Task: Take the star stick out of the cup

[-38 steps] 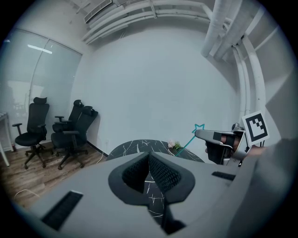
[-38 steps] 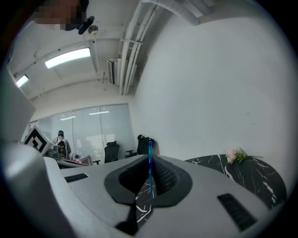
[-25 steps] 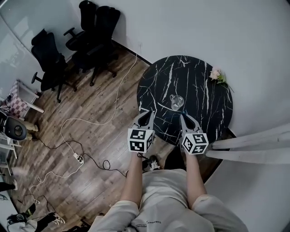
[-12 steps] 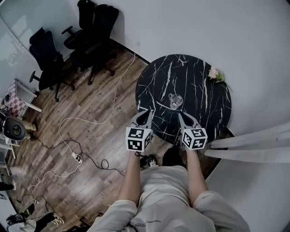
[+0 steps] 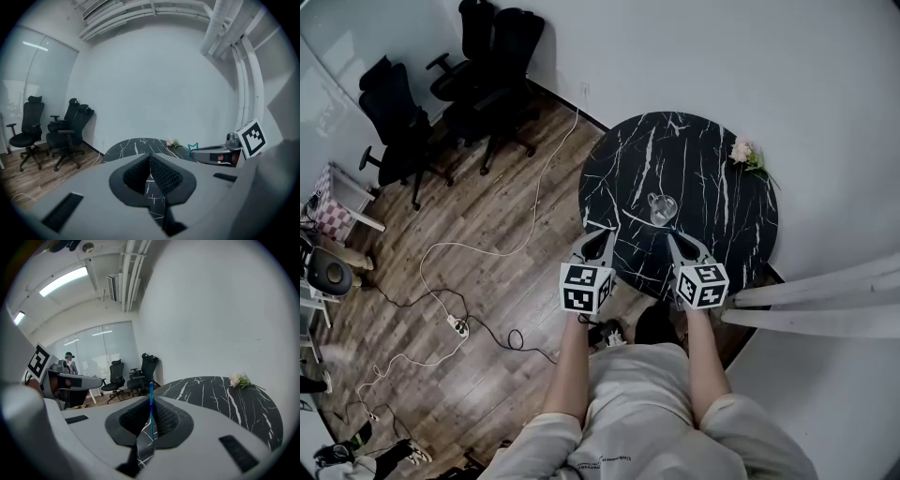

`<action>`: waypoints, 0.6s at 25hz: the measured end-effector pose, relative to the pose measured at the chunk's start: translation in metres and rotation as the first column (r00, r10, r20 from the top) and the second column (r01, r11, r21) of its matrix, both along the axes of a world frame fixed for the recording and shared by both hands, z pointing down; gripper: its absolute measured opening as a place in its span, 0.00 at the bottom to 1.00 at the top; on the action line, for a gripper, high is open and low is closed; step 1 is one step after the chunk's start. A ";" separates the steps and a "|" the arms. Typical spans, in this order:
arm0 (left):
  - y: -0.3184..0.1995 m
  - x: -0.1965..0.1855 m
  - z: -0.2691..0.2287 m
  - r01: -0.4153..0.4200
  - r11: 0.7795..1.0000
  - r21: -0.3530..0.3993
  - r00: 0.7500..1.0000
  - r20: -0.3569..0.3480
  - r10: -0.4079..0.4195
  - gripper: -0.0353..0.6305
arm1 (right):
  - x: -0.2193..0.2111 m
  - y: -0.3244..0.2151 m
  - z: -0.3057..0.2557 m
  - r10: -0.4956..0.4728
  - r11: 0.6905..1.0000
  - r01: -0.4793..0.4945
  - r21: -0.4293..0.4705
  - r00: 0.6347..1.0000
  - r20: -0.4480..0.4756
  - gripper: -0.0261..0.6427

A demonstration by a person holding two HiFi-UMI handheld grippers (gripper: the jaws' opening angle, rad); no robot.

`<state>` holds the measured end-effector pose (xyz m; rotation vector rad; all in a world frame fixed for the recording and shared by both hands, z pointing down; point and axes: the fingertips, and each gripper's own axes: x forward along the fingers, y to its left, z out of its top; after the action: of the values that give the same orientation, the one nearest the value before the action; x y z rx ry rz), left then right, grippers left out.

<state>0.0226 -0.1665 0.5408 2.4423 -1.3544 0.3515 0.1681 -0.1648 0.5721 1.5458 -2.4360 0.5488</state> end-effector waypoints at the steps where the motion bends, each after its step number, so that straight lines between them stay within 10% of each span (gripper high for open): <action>1: 0.001 -0.001 0.002 0.001 1.000 -0.003 1.000 0.000 -0.001 0.09 | -0.001 0.000 0.000 -0.001 1.000 0.001 0.000 1.000 0.002 0.11; 15: 0.005 -0.008 -0.002 -0.011 1.000 0.003 1.000 0.008 0.011 0.09 | -0.008 0.006 -0.004 0.008 1.000 -0.009 0.011 0.999 0.039 0.11</action>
<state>0.0150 -0.1614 0.5390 2.4543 -1.3462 0.3627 0.1600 -0.1590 0.5682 1.5650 -2.4662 0.5728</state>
